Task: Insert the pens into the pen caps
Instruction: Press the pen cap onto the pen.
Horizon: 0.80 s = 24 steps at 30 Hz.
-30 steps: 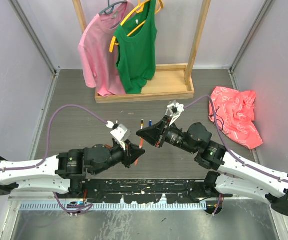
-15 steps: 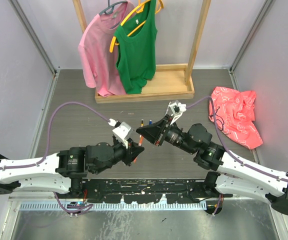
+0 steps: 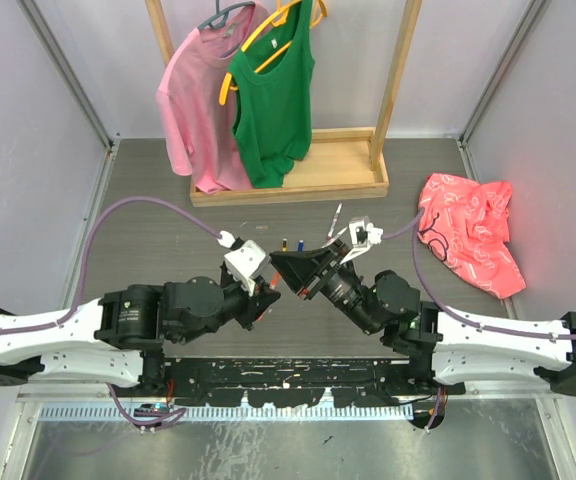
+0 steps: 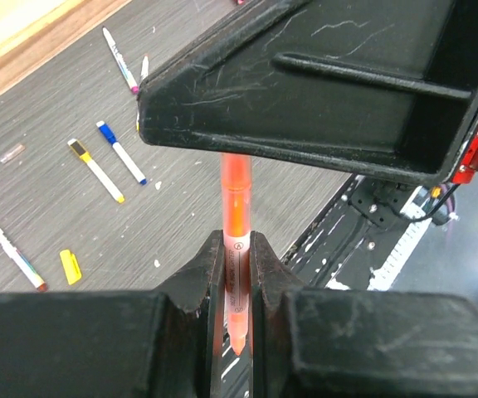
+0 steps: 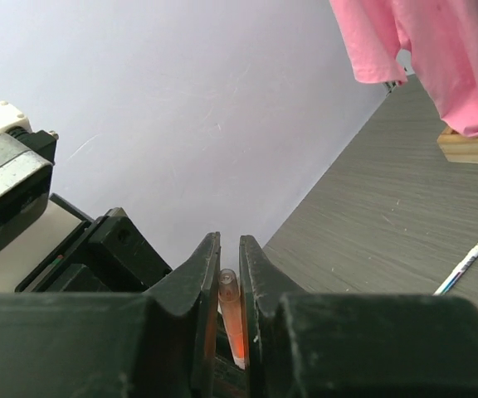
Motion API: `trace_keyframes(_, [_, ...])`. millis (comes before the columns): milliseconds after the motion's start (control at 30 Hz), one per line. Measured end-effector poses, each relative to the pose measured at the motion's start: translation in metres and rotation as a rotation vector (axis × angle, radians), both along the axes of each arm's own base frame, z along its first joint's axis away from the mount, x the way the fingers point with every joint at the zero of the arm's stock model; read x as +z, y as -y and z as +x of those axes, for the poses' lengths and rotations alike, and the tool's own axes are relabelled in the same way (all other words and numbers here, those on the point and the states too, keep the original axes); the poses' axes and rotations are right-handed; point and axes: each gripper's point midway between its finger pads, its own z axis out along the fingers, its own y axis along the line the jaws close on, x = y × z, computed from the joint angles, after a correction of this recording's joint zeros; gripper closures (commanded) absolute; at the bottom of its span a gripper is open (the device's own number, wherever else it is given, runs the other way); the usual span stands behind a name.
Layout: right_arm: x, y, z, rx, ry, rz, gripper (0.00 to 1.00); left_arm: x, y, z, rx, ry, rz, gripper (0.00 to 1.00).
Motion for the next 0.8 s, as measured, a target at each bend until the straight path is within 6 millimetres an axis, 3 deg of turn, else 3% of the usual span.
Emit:
trace_keyframes(333, [-0.032,-0.025,-0.014,-0.075,-0.08,0.018,1.0,-0.03,-0.025,-0.005,-0.029,-0.005,0.202,1.0])
trace_keyframes(800, [-0.06,-0.039,-0.026,-0.087,-0.152,0.025,1.0,-0.053,-0.045,-0.016,-0.101,-0.029,0.357,1.0])
